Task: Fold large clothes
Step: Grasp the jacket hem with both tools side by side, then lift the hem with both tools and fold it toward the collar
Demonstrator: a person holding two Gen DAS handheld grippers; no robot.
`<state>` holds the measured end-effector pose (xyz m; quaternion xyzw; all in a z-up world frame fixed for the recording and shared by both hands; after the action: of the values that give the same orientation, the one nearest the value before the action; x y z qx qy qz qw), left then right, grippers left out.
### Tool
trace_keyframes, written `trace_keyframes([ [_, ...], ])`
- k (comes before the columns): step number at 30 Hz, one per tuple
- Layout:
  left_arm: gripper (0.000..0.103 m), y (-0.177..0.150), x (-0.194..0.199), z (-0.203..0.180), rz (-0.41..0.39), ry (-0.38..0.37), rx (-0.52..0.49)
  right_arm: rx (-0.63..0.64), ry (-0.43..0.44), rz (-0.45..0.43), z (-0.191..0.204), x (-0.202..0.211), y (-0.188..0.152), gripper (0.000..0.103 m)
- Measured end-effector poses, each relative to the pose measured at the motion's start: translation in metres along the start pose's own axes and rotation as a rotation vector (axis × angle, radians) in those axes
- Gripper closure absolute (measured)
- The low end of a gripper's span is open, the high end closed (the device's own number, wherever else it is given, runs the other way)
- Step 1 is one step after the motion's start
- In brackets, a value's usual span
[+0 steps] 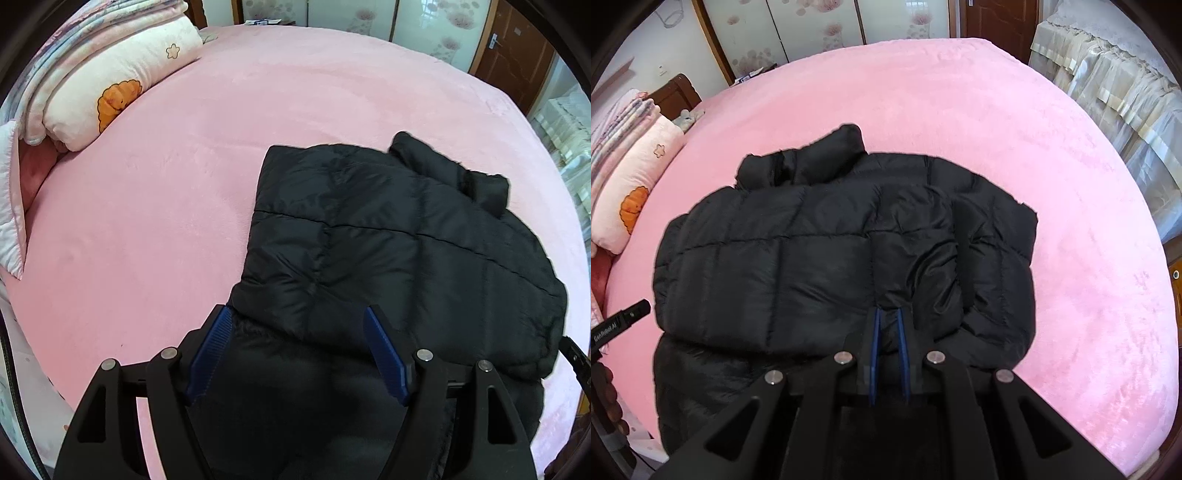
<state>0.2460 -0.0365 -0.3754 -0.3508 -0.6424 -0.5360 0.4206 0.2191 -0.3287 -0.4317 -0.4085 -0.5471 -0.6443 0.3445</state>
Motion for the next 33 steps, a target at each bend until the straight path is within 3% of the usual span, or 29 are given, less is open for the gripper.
trace_keyframes([
  [9,0.027,-0.002,0.055,-0.011,-0.033,-0.051,-0.03,-0.019,0.036,-0.059,0.005,0.048,0.01,0.093],
  [14,0.027,-0.004,0.078,-0.011,-0.046,-0.089,-0.055,-0.055,0.061,-0.104,0.006,0.073,0.009,0.082],
  [19,0.027,-0.01,0.099,-0.003,-0.077,-0.127,-0.062,-0.07,0.063,-0.14,0.008,0.095,-0.001,0.081],
  [27,0.027,-0.032,0.127,0.032,-0.14,-0.197,-0.028,-0.123,0.099,-0.246,0.008,0.134,-0.043,0.072],
  [33,0.027,-0.077,0.126,0.056,-0.149,-0.235,-0.046,-0.16,0.125,-0.276,0.004,0.151,-0.088,0.072],
])
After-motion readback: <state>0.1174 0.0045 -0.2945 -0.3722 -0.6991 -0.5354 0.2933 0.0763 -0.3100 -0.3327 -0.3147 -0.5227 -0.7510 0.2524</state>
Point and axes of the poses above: each gripper's, at about its wrist camera, not at the fingertips, and x roughly against the way its jaws point, z to its left, y to its top, the point moved 8 cm from there along -x, roughly the way its jaws point, and after that the axes turned 4 degrees about -y, right-handed, at the moved point
